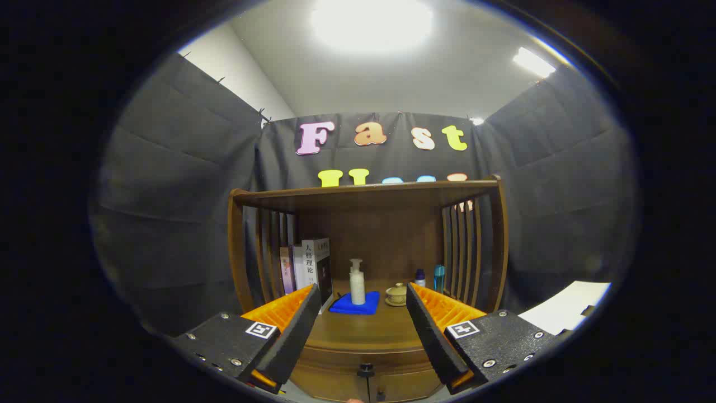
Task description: Pull open the drawer, take out the items inside it, and place them on the countertop above the cabinet.
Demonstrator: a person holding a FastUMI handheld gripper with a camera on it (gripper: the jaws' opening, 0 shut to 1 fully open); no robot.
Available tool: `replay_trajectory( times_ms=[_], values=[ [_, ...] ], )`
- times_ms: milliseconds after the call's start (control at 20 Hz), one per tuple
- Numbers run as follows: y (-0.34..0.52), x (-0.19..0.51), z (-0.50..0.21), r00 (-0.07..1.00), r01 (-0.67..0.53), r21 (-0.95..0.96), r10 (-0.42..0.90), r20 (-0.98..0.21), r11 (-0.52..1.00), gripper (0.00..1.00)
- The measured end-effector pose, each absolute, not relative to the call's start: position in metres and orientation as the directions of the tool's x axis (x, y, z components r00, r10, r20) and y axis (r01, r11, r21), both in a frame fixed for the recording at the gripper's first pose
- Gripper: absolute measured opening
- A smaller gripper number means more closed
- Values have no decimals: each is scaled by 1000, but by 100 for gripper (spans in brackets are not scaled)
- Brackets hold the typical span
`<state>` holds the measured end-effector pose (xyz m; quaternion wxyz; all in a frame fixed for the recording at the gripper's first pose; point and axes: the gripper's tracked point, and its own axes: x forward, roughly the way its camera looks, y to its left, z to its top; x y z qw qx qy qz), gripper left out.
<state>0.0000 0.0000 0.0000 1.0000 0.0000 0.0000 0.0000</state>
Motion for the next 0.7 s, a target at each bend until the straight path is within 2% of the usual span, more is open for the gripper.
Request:
replay_trajectory(
  times_ms=[250, 700],
  values=[
    [2, 1, -13, 999, -2, 36, 3, -44, 999, 95],
    [-14, 4, -4, 999, 28, -3, -28, -17, 1000, 94]
  ],
)
